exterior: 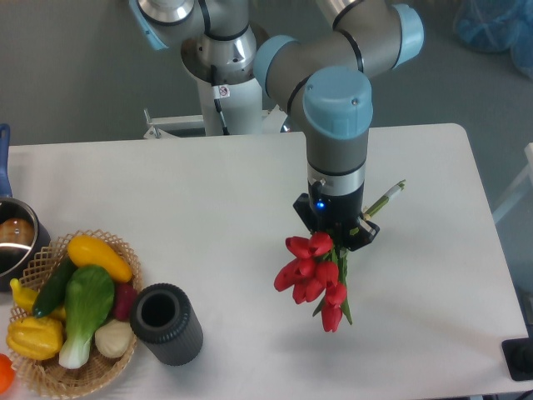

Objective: Insert the flowers into the vase
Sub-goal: 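Lift the held red tulip bunch upward with the gripper, then carry the tulip bunch toward the black vase, stems pointing down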

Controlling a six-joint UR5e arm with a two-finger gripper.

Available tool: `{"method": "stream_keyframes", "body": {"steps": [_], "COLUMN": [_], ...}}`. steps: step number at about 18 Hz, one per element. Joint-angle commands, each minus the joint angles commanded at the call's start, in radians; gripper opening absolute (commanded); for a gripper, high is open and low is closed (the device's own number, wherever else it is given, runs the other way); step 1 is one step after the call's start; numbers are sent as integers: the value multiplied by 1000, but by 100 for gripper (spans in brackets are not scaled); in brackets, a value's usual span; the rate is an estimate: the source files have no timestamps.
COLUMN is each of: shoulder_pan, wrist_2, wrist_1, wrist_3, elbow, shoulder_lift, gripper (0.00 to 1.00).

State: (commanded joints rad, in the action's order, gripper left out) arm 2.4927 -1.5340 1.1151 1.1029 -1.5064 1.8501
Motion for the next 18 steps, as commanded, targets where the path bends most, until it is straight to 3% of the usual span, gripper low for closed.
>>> {"method": "stream_keyframes", "body": {"steps": [8,11,14,16,18], "shoulder_pan": [25,32,52,54,55], "wrist_2": [161,274,397,469,532], "wrist_1": [5,-12,-78,-161,-196], "wrist_3": [-44,-79,-169,-178,-183], "elbow": [-15,-23,-41,-66,-84], "shoulder_lift": [-72,-94,-107,-112,-112], "gripper": [0,0,0,0,0]}}
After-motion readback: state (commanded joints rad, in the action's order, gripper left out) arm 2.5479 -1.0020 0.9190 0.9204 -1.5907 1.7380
